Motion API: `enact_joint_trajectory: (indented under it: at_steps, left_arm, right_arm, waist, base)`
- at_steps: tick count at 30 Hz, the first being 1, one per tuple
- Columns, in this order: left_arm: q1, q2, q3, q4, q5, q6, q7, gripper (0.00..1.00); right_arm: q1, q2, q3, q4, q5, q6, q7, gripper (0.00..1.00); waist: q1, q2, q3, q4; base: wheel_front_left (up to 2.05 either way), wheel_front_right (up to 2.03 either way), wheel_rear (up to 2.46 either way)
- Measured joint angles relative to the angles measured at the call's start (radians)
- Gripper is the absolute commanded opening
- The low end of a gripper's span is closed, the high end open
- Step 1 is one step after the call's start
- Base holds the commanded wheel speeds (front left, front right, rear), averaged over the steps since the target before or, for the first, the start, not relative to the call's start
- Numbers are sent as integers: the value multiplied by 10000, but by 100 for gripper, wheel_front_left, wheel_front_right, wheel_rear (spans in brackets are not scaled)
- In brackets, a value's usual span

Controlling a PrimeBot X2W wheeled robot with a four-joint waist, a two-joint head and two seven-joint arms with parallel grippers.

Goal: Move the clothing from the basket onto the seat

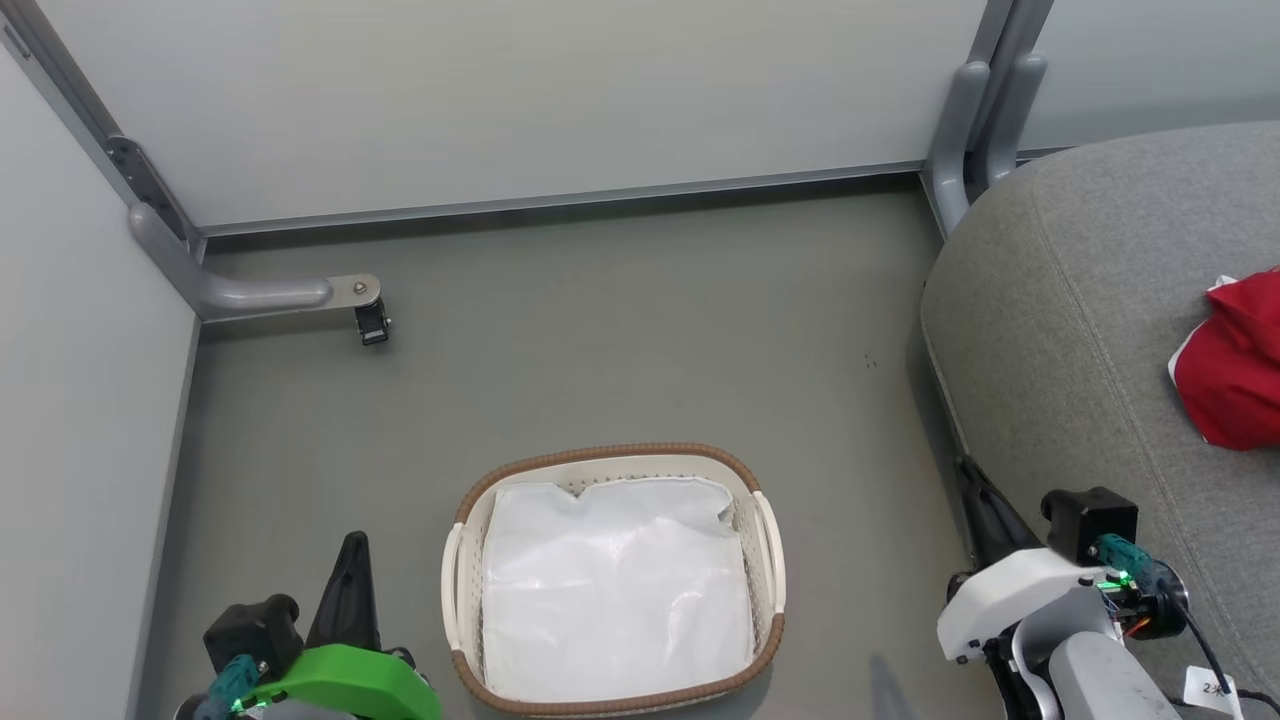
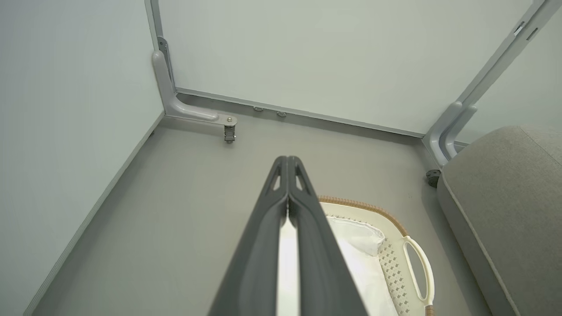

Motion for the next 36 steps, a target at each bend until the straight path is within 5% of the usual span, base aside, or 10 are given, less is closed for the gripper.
enact_joint_trajectory:
  at_steps: [36]
  left_arm:
    - [-45, 0, 842, -656, -5363, -313, 1505, 0]
  right_arm:
    - [366, -12, -627, -1062, 5954, 0, 1448, 0]
  waist:
    - [0, 0, -242, 24]
  base:
    - [0, 0, 0]
